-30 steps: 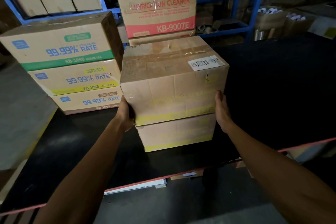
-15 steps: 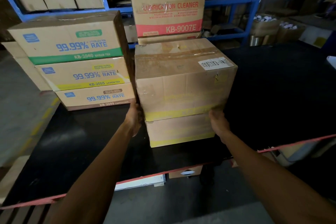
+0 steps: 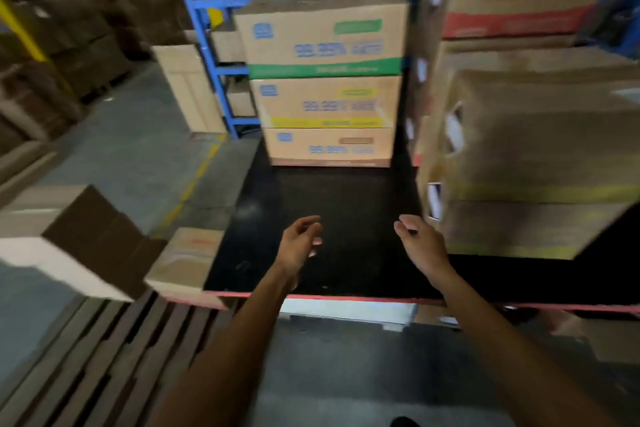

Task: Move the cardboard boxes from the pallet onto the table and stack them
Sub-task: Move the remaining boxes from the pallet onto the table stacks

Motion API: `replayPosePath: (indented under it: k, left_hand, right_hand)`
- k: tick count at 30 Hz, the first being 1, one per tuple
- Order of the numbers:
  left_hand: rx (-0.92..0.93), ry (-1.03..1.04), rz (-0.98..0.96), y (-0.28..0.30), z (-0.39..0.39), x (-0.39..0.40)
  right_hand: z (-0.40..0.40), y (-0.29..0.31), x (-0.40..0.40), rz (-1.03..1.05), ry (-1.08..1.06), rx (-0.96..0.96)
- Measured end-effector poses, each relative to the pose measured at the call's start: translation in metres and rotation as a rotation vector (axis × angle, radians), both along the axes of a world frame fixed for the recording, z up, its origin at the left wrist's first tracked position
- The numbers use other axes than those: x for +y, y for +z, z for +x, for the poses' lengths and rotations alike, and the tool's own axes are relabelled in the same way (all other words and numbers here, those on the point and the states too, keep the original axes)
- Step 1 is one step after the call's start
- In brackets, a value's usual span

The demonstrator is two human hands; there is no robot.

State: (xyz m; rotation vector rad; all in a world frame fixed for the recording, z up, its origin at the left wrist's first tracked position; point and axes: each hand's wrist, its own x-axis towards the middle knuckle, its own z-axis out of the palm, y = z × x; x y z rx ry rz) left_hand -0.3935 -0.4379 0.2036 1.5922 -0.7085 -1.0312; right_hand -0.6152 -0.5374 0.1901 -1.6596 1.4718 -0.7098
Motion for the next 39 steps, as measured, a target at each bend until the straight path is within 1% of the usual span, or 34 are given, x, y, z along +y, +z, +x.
replayPosePath:
  k: [5,8,10,13,16,21,24,25,28,29,30,33,35,37,39]
  left_hand:
    - [0.038,0.105,0.023,-0.030,0.107,0.054]
    - [0.059,0.179,0.045,-0.055,0.186,0.076]
    - [0.070,0.219,0.056,-0.061,0.230,0.085]
    - [0.081,0.291,0.146,-0.074,0.307,0.097]
    - [0.039,0.303,0.274,-0.091,0.381,0.105]
    - [0.013,0.348,0.438,-0.124,0.484,0.103]
    - [0.058,0.324,0.491,-0.148,0.538,0.084]
    - [0.081,0.326,0.516,-0.163,0.561,0.075]
    - [0.075,0.326,0.565,-0.207,0.615,0.052]
    - [0.076,0.318,0.580,-0.228,0.635,0.043]
    - [0.090,0.279,0.611,-0.258,0.663,0.024]
    - [0.062,0.229,0.666,-0.318,0.722,0.003]
    - [0.033,0.165,0.687,-0.369,0.763,-0.016]
    - [-0.025,0.099,0.742,-0.408,0.794,-0.030]
    - [-0.130,0.044,0.790,-0.453,0.819,-0.038]
  right_hand:
    - [0.125,-0.024,0.036,0.047,0.136,-0.018]
    - [0.216,-0.045,0.040,0.055,0.276,-0.015]
    - [0.267,-0.053,0.039,0.069,0.361,-0.005]
    - [0.354,-0.072,0.034,0.131,0.441,0.014]
    - [0.434,-0.091,0.032,0.204,0.522,0.052]
    - [0.536,-0.114,0.031,0.327,0.624,0.155]
    - [0.588,-0.137,0.025,0.447,0.655,0.233]
    - [0.608,-0.151,0.020,0.489,0.652,0.255]
    - [0.646,-0.188,0.005,0.601,0.593,0.278]
    - [0.657,-0.201,-0.002,0.617,0.552,0.283]
    - [0.677,-0.227,-0.013,0.650,0.474,0.289]
    - [0.710,-0.277,-0.030,0.676,0.335,0.277]
    - [0.730,-0.327,-0.043,0.696,0.238,0.278]
    - [0.742,-0.363,-0.051,0.734,0.129,0.279]
    - [0.751,-0.414,-0.057,0.791,0.051,0.304]
